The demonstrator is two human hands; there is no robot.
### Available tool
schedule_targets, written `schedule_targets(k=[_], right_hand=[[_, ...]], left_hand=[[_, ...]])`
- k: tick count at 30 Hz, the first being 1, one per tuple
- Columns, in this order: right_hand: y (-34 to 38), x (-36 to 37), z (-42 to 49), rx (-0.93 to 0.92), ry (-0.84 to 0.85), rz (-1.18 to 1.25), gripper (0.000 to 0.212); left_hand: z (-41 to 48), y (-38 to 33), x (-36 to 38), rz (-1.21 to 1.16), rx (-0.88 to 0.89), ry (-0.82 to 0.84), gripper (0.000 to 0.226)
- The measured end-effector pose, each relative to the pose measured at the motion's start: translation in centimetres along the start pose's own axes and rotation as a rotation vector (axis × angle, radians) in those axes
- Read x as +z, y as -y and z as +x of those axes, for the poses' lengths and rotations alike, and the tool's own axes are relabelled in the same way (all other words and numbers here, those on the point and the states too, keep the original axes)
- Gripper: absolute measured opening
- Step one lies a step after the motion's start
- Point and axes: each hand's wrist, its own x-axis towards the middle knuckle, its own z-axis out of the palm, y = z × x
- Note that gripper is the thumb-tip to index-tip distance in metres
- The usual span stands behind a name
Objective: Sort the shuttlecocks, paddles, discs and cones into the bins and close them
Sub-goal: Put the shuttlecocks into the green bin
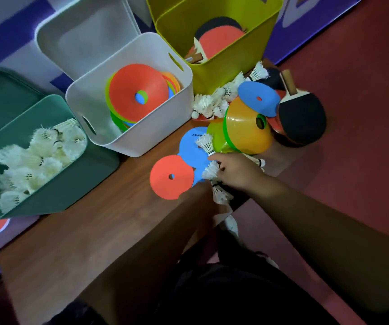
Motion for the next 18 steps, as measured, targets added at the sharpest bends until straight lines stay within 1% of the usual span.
schedule_targets(k=[1,3,5,8,10,14,16,18], right_hand=[[-0.1,0.2,0.3,0.007,0.018,-0.033,0.053],[-0.4,0.4,0.9,0.013,0.045,-0.085,0.050],[-0.4,0.2,1.3,0.001,0.046,-0.145,0.041],[-0.4,0.0,1.8,-0.028,0.041,-0.244,0.019],[0.1,-0.1,2.3,-0.052,0.048,-0.264,0.005],[2.6,-0.4,3.1,-0.093,0.030,-0.195,0.009],[5.1,-0.7,3.6,-0.167,-0.014,-0.113,0.009],[8.2,-0.9,3.9,-0.257,-0.046,-0.008,0.013]], left_hand=[[0.1,-0.1,0.4,-0.006,-0.018,-0.008,0.062],[0.3,0.3,1.1,-0.043,-0.050,-0.036,0.042],[0.0,0.9,1.1,-0.116,-0.068,-0.108,0.026],[-0.9,2.4,0.5,-0.225,-0.111,-0.217,0.031],[-1.6,2.9,-0.5,-0.277,-0.163,-0.282,0.028],[-3.2,4.3,-2.7,-0.352,-0.300,-0.380,0.026],[-4.8,5.3,-4.0,-0.476,-0.393,-0.451,0.030],[-6.7,6.5,-5.4,-0.555,-0.449,-0.536,0.034]])
